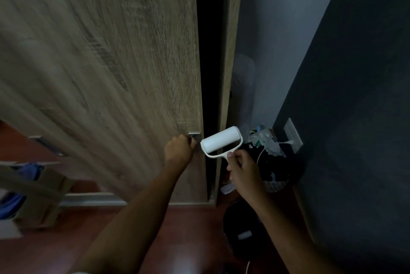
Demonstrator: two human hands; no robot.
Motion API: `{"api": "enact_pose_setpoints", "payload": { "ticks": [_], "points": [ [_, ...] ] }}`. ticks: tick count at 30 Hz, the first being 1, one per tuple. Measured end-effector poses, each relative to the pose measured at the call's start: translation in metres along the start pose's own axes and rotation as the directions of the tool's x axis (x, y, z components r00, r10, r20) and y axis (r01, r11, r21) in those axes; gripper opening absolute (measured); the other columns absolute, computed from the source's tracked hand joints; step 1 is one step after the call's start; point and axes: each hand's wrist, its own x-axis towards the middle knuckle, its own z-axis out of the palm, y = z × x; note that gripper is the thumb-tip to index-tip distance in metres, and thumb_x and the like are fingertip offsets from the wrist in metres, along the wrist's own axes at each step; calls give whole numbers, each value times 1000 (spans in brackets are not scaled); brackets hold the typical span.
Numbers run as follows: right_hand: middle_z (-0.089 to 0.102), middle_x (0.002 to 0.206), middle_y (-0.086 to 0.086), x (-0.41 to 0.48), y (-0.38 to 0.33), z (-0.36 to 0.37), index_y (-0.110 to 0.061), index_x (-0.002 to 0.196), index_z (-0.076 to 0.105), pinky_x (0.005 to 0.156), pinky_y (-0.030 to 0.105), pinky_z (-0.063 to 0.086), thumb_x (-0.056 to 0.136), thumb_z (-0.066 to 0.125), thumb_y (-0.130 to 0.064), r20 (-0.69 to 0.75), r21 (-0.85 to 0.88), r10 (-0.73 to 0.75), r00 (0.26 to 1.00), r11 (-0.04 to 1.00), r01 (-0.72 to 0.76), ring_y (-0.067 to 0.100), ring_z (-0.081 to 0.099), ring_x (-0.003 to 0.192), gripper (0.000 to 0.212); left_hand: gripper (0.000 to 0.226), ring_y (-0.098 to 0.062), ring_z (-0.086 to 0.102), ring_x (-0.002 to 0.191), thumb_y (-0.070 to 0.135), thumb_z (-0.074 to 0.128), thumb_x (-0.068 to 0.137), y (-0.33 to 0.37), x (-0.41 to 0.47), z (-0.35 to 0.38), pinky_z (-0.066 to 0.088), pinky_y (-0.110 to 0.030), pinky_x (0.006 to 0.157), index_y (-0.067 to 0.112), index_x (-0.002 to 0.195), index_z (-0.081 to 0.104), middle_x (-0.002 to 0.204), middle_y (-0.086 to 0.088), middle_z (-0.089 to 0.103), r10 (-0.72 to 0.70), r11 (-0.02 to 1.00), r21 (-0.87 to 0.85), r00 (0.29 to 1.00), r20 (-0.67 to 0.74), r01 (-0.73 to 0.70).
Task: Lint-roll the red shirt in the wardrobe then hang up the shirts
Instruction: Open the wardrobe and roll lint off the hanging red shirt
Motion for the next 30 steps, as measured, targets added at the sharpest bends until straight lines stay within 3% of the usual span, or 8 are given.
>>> {"api": "enact_pose_setpoints", "payload": {
  "ticks": [7, 12, 15, 18, 20, 22, 26, 30],
  "points": [
    [68, 80, 1, 1, -21, 33, -29, 89, 56, 67, 41, 55, 96, 59, -42, 51, -34, -84, 995, 996, 85, 20, 66, 70, 15, 37, -36, 68, 99, 44, 50, 98, -53, 4, -26, 52, -37, 77, 15, 100, 73, 102, -15, 72, -106, 994, 32, 994, -11, 107],
    [62, 77, -7, 1, -42, 58, -21, 96, 58, 65, 29, 47, 94, 64, -38, 54, -73, -170, 984, 982, 174, 13, 62, 71, 18, 33, -36, 68, 98, 42, 60, 92, -102, 9, -69, 53, -38, 76, 14, 104, 73, 105, -15, 72, -227, 974, -13, 974, -26, 227],
    [60, 79, -10, 2, -61, 80, -17, 98, 57, 67, 25, 45, 94, 65, -34, 53, -82, -199, 978, 976, 203, 11, 60, 76, 18, 29, -33, 69, 88, 41, 62, 91, -115, 7, -119, 47, -32, 65, 15, 95, 73, 93, -10, 73, -229, 970, -129, 949, -216, 205],
    [60, 79, -12, 7, -86, 108, -20, 98, 56, 71, 32, 51, 94, 67, -33, 54, -72, -210, 976, 974, 213, 18, 64, 78, 18, 25, -24, 64, 88, 39, 62, 93, -115, 3, -180, 46, -32, 68, 15, 100, 66, 96, -4, 66, -139, 968, -251, 819, -557, -6],
    [62, 82, -12, 7, -106, 127, -23, 99, 55, 75, 42, 58, 93, 68, -33, 71, -19, -204, 976, 978, 206, 21, 68, 79, 18, 37, -23, 57, 106, 39, 64, 93, -119, 8, -215, 50, -33, 84, 15, 120, 58, 116, -8, 57, -60, 959, -237, 710, -702, -153],
    [62, 83, -11, 7, -125, 145, -25, 101, 54, 75, 46, 59, 92, 69, -31, 94, 13, -208, 973, 978, 208, 20, 68, 81, 19, 60, -29, 49, 126, 43, 66, 92, -127, 21, -244, 44, -36, 101, 13, 139, 47, 138, -15, 46, -23, 963, -193, 658, -753, -187],
    [67, 86, -6, 7, -163, 180, -31, 96, 53, 72, 51, 58, 91, 70, -26, 121, 27, -269, 955, 963, 268, 26, 69, 76, 18, 92, -37, 22, 150, 46, 71, 88, -150, 48, -287, 33, -55, 117, 15, 159, 21, 162, -21, 20, -36, 981, -156, 676, -736, -118],
    [66, 85, -9, 9, -195, 211, -36, 86, 52, 72, 48, 60, 92, 68, -28, 106, 46, -301, 948, 954, 297, 25, 68, 74, 19, 94, -40, 21, 149, 40, 71, 88, -188, 61, -304, 34, -57, 116, 15, 161, 17, 163, -22, 18, -34, 991, -108, 647, -761, -75]
  ]
}}
